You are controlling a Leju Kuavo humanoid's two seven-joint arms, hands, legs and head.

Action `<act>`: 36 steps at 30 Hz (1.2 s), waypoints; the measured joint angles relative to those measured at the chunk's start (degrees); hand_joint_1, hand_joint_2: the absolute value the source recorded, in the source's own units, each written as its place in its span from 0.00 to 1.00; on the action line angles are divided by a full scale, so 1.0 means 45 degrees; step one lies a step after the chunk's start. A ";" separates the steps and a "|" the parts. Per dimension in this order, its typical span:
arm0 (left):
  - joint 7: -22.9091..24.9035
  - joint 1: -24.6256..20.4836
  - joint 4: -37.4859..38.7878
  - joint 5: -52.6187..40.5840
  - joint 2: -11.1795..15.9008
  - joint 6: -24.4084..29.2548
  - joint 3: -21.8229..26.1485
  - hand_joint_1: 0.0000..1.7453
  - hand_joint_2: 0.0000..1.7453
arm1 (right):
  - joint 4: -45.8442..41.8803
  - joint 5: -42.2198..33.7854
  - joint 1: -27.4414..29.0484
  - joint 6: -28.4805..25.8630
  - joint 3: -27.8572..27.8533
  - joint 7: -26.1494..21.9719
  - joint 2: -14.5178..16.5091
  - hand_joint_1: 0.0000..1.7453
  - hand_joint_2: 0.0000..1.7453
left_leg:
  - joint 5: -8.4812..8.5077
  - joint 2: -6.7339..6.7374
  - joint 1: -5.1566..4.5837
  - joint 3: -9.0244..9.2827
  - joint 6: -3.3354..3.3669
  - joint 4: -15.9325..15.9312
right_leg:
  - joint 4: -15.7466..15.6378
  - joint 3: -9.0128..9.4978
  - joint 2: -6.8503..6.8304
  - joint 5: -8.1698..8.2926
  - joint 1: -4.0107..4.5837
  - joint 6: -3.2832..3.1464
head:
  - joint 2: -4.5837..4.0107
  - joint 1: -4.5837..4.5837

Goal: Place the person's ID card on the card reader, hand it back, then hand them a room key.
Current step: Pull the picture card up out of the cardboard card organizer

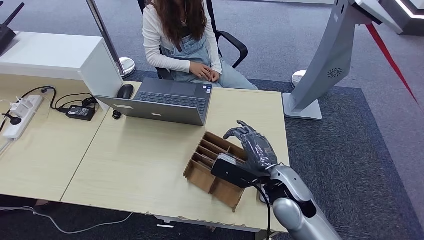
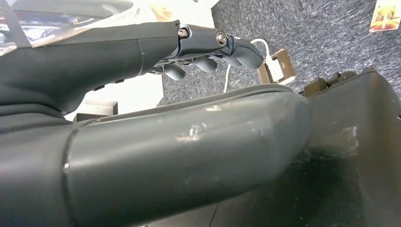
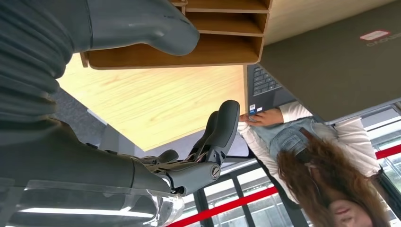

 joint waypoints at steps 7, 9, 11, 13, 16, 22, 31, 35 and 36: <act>0.0000 0.0002 0.0000 -0.0001 0.0001 -0.0005 0.0002 0.00 0.00 | 0.0513 -0.0032 -0.0132 -0.0060 0.0160 -0.0067 0.0159 0.42 1.00 | -0.0001 0.0000 -0.0001 -0.0001 0.0000 0.0000 | 0.0000 -0.0001 0.0000 -0.0001 0.0000 0.0001 | 0.0000 0.0000; 0.0000 0.0004 0.0000 -0.0003 0.0000 -0.0017 0.0016 0.00 0.00 | 0.0668 -0.0027 -0.0164 -0.0067 0.0210 -0.0067 0.0200 0.42 1.00 | -0.0001 -0.0001 -0.0001 -0.0002 0.0000 0.0000 | 0.0000 -0.0002 0.0000 -0.0001 0.0000 0.0001 | 0.0000 0.0000; 0.0000 0.0007 0.0000 -0.0006 0.0000 -0.0030 0.0040 0.00 0.00 | 0.0818 0.0007 -0.0182 -0.0078 0.0277 -0.0067 0.0248 0.42 1.00 | -0.0001 -0.0001 -0.0001 -0.0001 0.0000 0.0000 | 0.0000 -0.0002 -0.0001 -0.0001 0.0000 0.0001 | 0.0000 0.0000; 0.0000 0.0009 0.0000 -0.0015 0.0001 -0.0049 0.0067 0.00 0.00 | 0.0950 0.0083 -0.0189 -0.0090 0.0370 -0.0067 0.0287 0.42 1.00 | -0.0001 0.0000 -0.0001 -0.0001 0.0000 0.0001 | 0.0000 -0.0002 0.0000 -0.0001 0.0000 0.0001 | 0.0000 0.0000; 0.0000 0.0010 0.0000 -0.0033 0.0000 -0.0073 0.0085 0.00 0.00 | 0.1137 0.0211 -0.0196 -0.0139 0.0476 -0.0065 0.0352 0.43 1.00 | 0.0000 0.0000 0.0000 0.0000 0.0000 0.0000 | 0.0000 -0.0002 0.0000 -0.0001 0.0000 0.0001 | 0.0000 0.0000; 0.0000 0.0010 0.0000 -0.0045 -0.0001 -0.0076 0.0095 0.00 0.00 | 0.1430 0.0425 -0.0240 -0.0292 0.0582 -0.0024 0.0435 0.43 1.00 | 0.0000 0.0001 0.0000 0.0000 0.0000 0.0000 | 0.0000 -0.0002 0.0000 -0.0001 0.0000 0.0001 | 0.0000 0.0000; 0.0000 0.0013 0.0000 -0.0049 0.0001 -0.0113 0.0126 0.00 0.00 | 0.1636 0.0561 -0.0319 -0.0313 0.0726 0.0027 0.0494 0.42 1.00 | 0.0000 0.0001 -0.0001 0.0000 0.0000 0.0001 | 0.0000 -0.0002 0.0000 -0.0001 -0.0001 0.0001 | 0.0000 0.0000; 0.0000 0.0016 0.0000 -0.0049 0.0001 -0.0124 0.0151 0.00 0.00 | 0.1639 0.0579 -0.0333 -0.0311 0.0760 0.0043 0.0498 0.43 1.00 | 0.0000 0.0002 -0.0001 0.0000 0.0000 0.0001 | 0.0000 -0.0002 0.0000 -0.0001 -0.0001 0.0001 | 0.0000 0.0000; 0.0000 0.0019 0.0000 -0.0049 0.0001 -0.0128 0.0166 0.00 0.00 | 0.1641 0.0587 -0.0339 -0.0311 0.0767 0.0045 0.0498 0.43 1.00 | 0.0000 0.0001 -0.0001 0.0000 0.0000 0.0001 | 0.0000 -0.0002 0.0000 -0.0001 -0.0001 0.0001 | 0.0000 0.0000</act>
